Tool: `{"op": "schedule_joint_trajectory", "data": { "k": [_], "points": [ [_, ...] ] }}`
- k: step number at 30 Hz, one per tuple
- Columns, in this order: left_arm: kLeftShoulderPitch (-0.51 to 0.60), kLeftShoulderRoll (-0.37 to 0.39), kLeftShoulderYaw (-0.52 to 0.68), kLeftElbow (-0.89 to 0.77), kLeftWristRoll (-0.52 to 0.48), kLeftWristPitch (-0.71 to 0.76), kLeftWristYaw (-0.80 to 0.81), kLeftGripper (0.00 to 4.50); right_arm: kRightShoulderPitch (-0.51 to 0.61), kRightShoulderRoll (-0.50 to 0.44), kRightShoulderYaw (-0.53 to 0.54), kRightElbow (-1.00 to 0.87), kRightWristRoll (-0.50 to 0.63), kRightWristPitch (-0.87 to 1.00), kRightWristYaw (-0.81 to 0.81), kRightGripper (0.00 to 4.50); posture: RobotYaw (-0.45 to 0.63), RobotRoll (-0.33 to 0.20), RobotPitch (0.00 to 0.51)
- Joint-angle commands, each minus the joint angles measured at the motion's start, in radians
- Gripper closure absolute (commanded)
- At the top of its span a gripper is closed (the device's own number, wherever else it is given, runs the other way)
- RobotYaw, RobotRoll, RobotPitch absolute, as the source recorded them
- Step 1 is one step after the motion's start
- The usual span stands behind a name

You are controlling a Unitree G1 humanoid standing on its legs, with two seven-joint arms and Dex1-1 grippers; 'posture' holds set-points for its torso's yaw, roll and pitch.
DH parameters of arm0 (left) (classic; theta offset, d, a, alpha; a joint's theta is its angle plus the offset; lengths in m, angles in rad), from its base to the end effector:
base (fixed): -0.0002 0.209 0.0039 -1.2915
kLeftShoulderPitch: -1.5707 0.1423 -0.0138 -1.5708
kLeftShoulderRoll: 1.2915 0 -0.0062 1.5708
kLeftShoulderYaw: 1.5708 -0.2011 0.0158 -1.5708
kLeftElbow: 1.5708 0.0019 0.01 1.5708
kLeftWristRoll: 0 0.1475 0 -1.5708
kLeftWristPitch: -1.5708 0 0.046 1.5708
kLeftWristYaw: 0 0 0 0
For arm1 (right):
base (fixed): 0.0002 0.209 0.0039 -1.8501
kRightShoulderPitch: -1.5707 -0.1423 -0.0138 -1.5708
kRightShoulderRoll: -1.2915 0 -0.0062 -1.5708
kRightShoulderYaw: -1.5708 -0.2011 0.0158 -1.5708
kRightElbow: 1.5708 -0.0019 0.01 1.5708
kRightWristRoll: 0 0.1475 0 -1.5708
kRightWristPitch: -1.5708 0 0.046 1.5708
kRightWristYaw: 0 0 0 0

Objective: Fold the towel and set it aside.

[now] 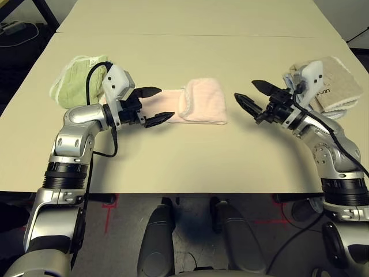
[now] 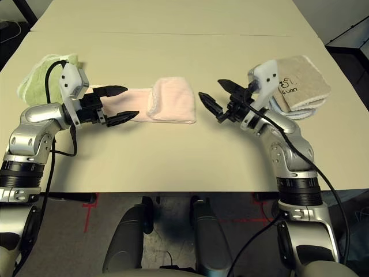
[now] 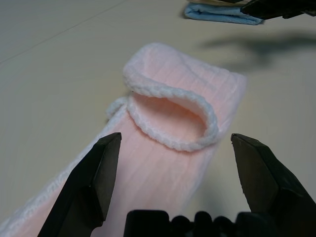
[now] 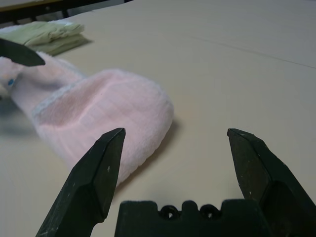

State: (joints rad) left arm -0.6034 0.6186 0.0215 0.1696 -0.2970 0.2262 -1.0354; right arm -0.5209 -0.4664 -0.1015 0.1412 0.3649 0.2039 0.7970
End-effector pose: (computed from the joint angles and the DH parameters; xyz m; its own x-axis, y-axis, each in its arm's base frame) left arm 0.3118 0.2513 0.1867 0.5676 -0.8153 -0.1149 0.7933 0.5042 0.3411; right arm 0.3051 -0.2372 0.1551 0.7099 0.6956 0.1105 -0.6721 0.7159 -0.1892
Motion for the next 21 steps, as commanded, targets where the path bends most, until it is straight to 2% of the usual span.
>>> {"op": "schedule_joint_trajectory", "data": {
  "k": [1,11,16,21],
  "points": [
    [0.036,-0.002,0.013,-0.032,0.002,-0.005,0.033,0.0,-0.016,-0.023,0.045,0.094,-0.04,-0.111,0.108,0.03,0.04,0.0,0.22],
    [0.105,0.01,0.043,-0.113,0.0,0.014,0.123,0.0,-0.105,-0.006,0.083,0.244,-0.058,-0.216,0.234,0.03,0.1,0.0,0.214],
    [0.122,0.019,0.051,-0.136,0.004,0.043,0.155,0.0,-0.11,-0.006,0.098,0.248,-0.052,-0.215,0.282,0.03,0.11,0.0,0.209],
    [0.117,0.012,0.082,-0.162,0.003,0.136,0.258,0.0,-0.112,-0.016,0.111,0.23,-0.052,-0.214,0.333,0.03,0.11,0.0,0.206]
  ]
}}
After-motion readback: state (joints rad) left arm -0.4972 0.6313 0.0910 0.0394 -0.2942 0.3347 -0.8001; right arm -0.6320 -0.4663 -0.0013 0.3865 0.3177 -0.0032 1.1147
